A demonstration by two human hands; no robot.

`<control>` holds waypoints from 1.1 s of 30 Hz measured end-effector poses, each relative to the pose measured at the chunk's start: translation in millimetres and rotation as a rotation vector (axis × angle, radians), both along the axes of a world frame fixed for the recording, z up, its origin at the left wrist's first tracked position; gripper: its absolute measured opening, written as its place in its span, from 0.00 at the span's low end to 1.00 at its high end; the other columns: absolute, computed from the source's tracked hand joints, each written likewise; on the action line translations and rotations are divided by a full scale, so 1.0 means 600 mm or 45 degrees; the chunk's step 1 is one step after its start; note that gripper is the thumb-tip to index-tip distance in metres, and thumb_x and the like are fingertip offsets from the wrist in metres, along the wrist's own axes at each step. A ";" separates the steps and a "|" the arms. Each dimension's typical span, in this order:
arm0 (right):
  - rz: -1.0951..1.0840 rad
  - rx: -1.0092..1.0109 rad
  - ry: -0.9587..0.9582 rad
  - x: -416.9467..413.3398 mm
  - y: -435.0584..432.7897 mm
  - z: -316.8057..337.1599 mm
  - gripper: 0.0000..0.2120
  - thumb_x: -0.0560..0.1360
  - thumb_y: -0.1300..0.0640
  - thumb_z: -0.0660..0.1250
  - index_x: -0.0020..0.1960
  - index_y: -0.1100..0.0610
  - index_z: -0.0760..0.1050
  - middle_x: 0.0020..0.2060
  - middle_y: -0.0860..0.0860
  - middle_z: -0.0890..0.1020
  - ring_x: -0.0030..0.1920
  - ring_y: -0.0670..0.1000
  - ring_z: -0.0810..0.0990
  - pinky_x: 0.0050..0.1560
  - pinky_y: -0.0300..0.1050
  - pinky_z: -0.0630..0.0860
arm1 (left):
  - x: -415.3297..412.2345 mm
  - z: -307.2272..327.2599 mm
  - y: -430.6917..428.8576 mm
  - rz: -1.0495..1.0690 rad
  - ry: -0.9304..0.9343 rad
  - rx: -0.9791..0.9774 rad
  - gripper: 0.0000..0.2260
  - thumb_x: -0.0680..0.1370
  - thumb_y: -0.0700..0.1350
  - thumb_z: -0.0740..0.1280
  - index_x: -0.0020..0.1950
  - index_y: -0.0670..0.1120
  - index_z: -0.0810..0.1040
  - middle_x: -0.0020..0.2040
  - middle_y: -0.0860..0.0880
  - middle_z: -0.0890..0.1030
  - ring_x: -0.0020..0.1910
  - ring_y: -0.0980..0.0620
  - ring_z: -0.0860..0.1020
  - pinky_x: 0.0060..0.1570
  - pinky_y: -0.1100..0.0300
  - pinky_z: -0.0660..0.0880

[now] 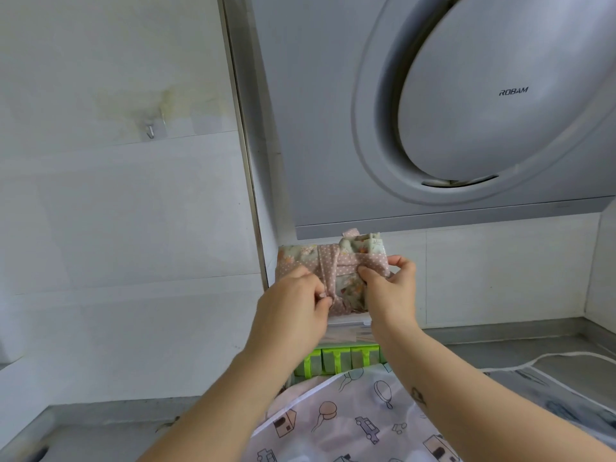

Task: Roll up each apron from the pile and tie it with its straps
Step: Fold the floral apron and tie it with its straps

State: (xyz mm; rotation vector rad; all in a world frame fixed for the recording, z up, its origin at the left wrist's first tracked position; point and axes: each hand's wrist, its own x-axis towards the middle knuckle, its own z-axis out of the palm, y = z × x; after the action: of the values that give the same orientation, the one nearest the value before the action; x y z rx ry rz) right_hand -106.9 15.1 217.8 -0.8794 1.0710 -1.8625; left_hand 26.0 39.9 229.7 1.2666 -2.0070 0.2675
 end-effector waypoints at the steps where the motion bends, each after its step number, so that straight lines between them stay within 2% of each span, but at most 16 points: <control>1: -0.030 -0.014 0.001 0.002 0.000 0.000 0.13 0.77 0.66 0.63 0.50 0.50 0.62 0.39 0.52 0.77 0.36 0.50 0.76 0.40 0.49 0.76 | -0.008 0.001 0.002 0.037 -0.035 -0.016 0.05 0.79 0.47 0.64 0.46 0.49 0.77 0.44 0.57 0.70 0.41 0.57 0.70 0.39 0.64 0.64; 5: -0.098 -0.022 -0.014 0.003 0.001 -0.003 0.16 0.76 0.65 0.62 0.45 0.46 0.62 0.42 0.53 0.76 0.40 0.52 0.77 0.50 0.57 0.77 | -0.020 0.007 0.000 0.106 -0.096 0.050 0.06 0.80 0.48 0.62 0.47 0.48 0.76 0.45 0.54 0.70 0.41 0.53 0.71 0.39 0.60 0.66; 8: -0.127 -0.042 -0.096 0.005 0.005 -0.007 0.15 0.76 0.65 0.63 0.45 0.47 0.62 0.38 0.51 0.76 0.40 0.52 0.77 0.50 0.56 0.77 | -0.015 0.002 -0.006 0.106 -0.021 0.190 0.05 0.80 0.47 0.62 0.44 0.49 0.72 0.45 0.51 0.73 0.41 0.51 0.73 0.38 0.59 0.67; 10: -0.133 -0.037 -0.195 0.011 0.008 -0.011 0.14 0.77 0.65 0.64 0.47 0.48 0.63 0.39 0.51 0.77 0.41 0.51 0.78 0.48 0.54 0.77 | -0.013 -0.010 -0.010 0.056 0.137 0.305 0.04 0.80 0.46 0.61 0.46 0.50 0.72 0.47 0.50 0.73 0.41 0.53 0.72 0.38 0.60 0.67; 12: -0.101 0.030 -0.343 0.014 0.008 -0.015 0.13 0.77 0.64 0.65 0.52 0.50 0.64 0.42 0.52 0.76 0.43 0.51 0.78 0.48 0.51 0.78 | -0.014 -0.026 -0.014 -0.014 0.404 0.456 0.04 0.81 0.47 0.60 0.48 0.51 0.72 0.53 0.49 0.70 0.42 0.56 0.73 0.44 0.60 0.73; 14: -0.021 0.061 -0.404 0.009 0.008 -0.017 0.15 0.76 0.64 0.66 0.56 0.52 0.64 0.45 0.53 0.77 0.46 0.53 0.80 0.50 0.53 0.79 | -0.016 -0.040 -0.014 -0.095 0.719 0.597 0.04 0.81 0.48 0.60 0.47 0.52 0.73 0.56 0.50 0.65 0.46 0.55 0.75 0.50 0.53 0.79; 15: 0.025 0.032 -0.348 0.004 0.009 -0.016 0.17 0.76 0.64 0.67 0.57 0.52 0.64 0.47 0.54 0.78 0.48 0.54 0.81 0.51 0.54 0.79 | -0.015 -0.045 -0.014 -0.124 0.819 0.607 0.05 0.81 0.48 0.61 0.46 0.53 0.73 0.56 0.51 0.65 0.48 0.54 0.76 0.51 0.51 0.80; 16: 0.067 -0.015 -0.237 -0.002 0.010 -0.015 0.18 0.75 0.64 0.67 0.58 0.51 0.63 0.49 0.54 0.79 0.48 0.54 0.81 0.50 0.54 0.80 | -0.013 -0.049 -0.013 -0.140 0.873 0.581 0.05 0.81 0.48 0.61 0.46 0.53 0.73 0.55 0.52 0.65 0.49 0.54 0.76 0.52 0.50 0.79; 18: 0.089 -0.116 0.158 -0.013 0.015 -0.013 0.22 0.75 0.63 0.68 0.61 0.49 0.61 0.51 0.52 0.78 0.49 0.51 0.81 0.51 0.53 0.80 | -0.008 -0.047 -0.012 -0.159 0.915 0.479 0.04 0.80 0.47 0.62 0.45 0.54 0.73 0.53 0.56 0.64 0.50 0.54 0.76 0.55 0.50 0.78; 21: -0.227 -0.190 0.815 -0.034 0.017 -0.015 0.32 0.70 0.56 0.74 0.67 0.52 0.60 0.59 0.51 0.68 0.58 0.51 0.72 0.60 0.48 0.71 | 0.000 -0.037 -0.011 -0.152 0.868 0.311 0.04 0.79 0.45 0.64 0.46 0.53 0.72 0.54 0.53 0.63 0.50 0.58 0.75 0.55 0.50 0.78; 23: -0.572 -0.281 1.164 -0.045 0.026 -0.006 0.36 0.67 0.52 0.76 0.69 0.56 0.62 0.62 0.56 0.65 0.61 0.55 0.67 0.60 0.47 0.65 | 0.004 -0.029 -0.008 -0.123 0.756 0.199 0.03 0.79 0.43 0.65 0.47 0.50 0.72 0.55 0.51 0.62 0.47 0.61 0.73 0.55 0.59 0.77; 25: -0.682 -0.534 1.603 -0.044 0.038 0.015 0.32 0.68 0.46 0.71 0.68 0.54 0.66 0.61 0.55 0.69 0.59 0.57 0.68 0.57 0.50 0.65 | 0.003 -0.022 -0.004 -0.095 0.595 0.099 0.02 0.78 0.42 0.65 0.48 0.48 0.73 0.55 0.51 0.62 0.44 0.63 0.72 0.48 0.76 0.70; 26: -0.570 -0.624 1.817 -0.040 0.041 0.026 0.28 0.69 0.45 0.68 0.67 0.52 0.69 0.61 0.53 0.71 0.57 0.57 0.71 0.55 0.51 0.68 | 0.001 -0.020 -0.004 -0.096 0.523 0.056 0.02 0.78 0.41 0.65 0.49 0.46 0.74 0.55 0.51 0.62 0.42 0.63 0.71 0.45 0.79 0.67; 28: -0.174 -0.514 2.045 -0.032 0.046 0.049 0.21 0.72 0.46 0.66 0.64 0.51 0.72 0.60 0.48 0.72 0.53 0.55 0.76 0.51 0.50 0.74 | -0.002 -0.021 -0.004 -0.097 0.424 0.014 0.02 0.78 0.40 0.65 0.50 0.43 0.75 0.54 0.51 0.62 0.41 0.60 0.70 0.44 0.81 0.64; 30: 0.080 -0.326 2.084 -0.038 0.037 0.067 0.16 0.73 0.47 0.67 0.58 0.53 0.75 0.55 0.48 0.74 0.48 0.52 0.76 0.49 0.46 0.73 | -0.003 -0.021 -0.003 -0.102 0.399 0.023 0.02 0.79 0.41 0.65 0.49 0.43 0.75 0.54 0.51 0.63 0.42 0.59 0.70 0.44 0.81 0.64; 33: 0.291 -0.189 2.093 -0.047 0.027 0.071 0.10 0.73 0.47 0.68 0.47 0.52 0.73 0.40 0.46 0.74 0.41 0.49 0.71 0.40 0.41 0.68 | -0.008 -0.030 0.001 -0.132 0.389 0.085 0.03 0.79 0.42 0.63 0.46 0.46 0.72 0.52 0.52 0.65 0.44 0.59 0.71 0.45 0.79 0.63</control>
State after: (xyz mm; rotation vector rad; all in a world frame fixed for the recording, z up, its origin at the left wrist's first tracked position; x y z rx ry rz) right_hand -134.9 31.5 260.5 -2.6208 1.5346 -0.7125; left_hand 21.5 40.3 212.0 1.1620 -1.8220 -0.0420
